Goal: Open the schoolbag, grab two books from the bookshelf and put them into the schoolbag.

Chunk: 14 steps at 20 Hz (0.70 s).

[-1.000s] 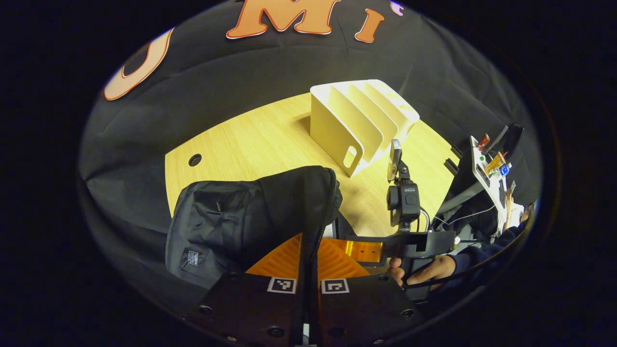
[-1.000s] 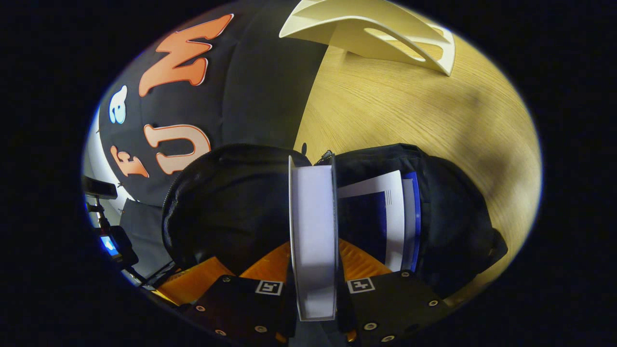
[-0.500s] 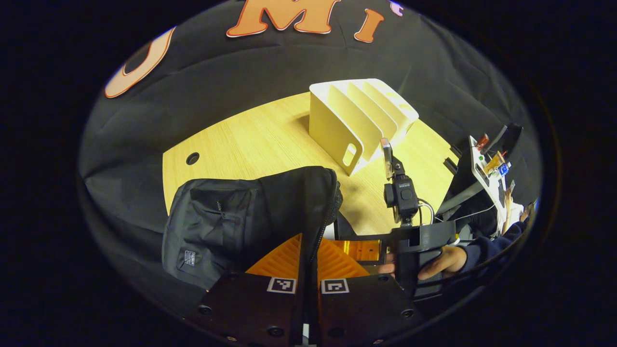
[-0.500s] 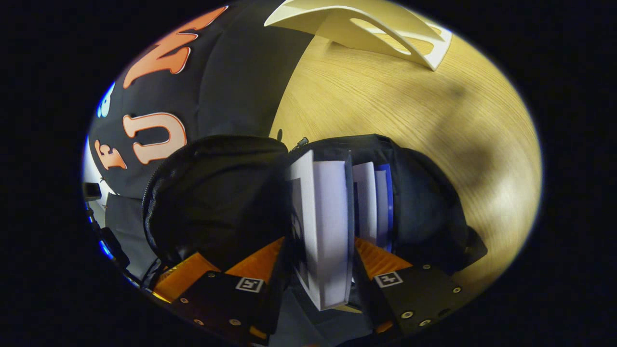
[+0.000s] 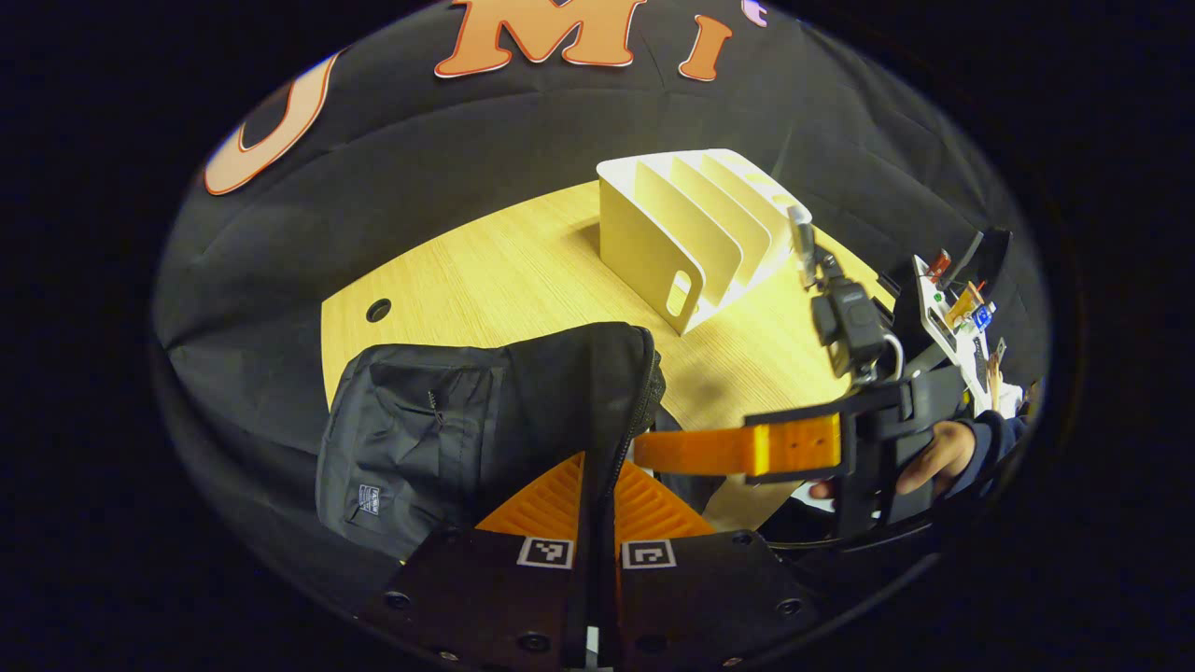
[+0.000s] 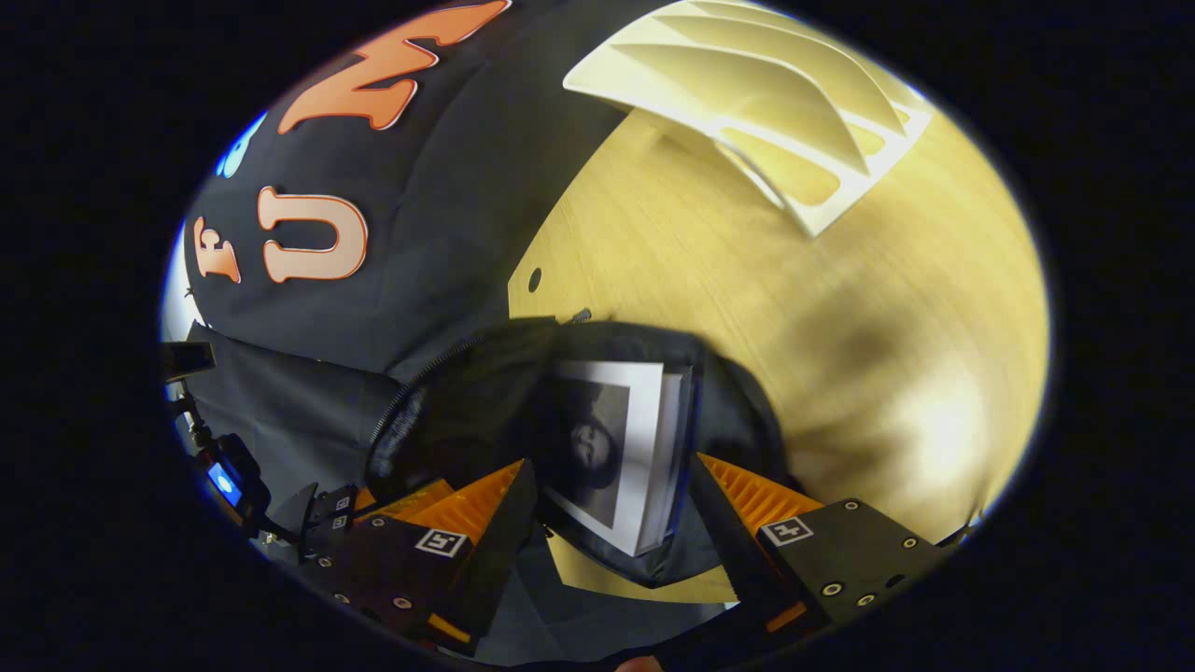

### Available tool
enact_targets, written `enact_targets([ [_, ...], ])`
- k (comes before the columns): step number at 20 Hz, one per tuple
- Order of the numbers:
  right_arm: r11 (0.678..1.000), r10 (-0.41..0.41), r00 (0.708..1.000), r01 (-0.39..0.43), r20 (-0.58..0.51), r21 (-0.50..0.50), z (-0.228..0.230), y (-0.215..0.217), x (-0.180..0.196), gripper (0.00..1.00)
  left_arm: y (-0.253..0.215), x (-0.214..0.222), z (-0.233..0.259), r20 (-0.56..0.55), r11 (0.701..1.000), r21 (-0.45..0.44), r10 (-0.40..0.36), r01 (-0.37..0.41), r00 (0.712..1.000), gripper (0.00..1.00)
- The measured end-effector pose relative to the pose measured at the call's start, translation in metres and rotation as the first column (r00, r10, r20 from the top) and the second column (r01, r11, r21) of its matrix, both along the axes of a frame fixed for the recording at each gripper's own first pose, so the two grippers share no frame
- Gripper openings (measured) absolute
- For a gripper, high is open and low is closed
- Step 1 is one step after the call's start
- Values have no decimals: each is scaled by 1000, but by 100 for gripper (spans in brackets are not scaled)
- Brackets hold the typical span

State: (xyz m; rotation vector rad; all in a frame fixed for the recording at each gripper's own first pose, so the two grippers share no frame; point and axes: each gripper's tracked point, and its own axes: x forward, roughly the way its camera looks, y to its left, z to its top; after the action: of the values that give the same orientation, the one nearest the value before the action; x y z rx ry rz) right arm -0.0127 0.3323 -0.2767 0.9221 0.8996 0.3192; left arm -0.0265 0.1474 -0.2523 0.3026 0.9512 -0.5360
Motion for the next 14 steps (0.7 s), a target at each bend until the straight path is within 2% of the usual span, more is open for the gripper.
enact_targets([
  [4, 997, -21, 999, 25, 48, -76, 18, -54, 2, 98, -3, -1, -5, 13, 999, 16, 33, -33, 999, 5],
  [10, 982, 7, 995, 12, 101, -188, 40, -120, 2, 98, -10, -1, -15, 37, 992, 53, 110, -112, 993, 5],
  [14, 962, 30, 987, 15, 160, -273, 61, -165, 8, 98, -20, -4, -24, 52, 986, 75, 147, -150, 988, 9],
])
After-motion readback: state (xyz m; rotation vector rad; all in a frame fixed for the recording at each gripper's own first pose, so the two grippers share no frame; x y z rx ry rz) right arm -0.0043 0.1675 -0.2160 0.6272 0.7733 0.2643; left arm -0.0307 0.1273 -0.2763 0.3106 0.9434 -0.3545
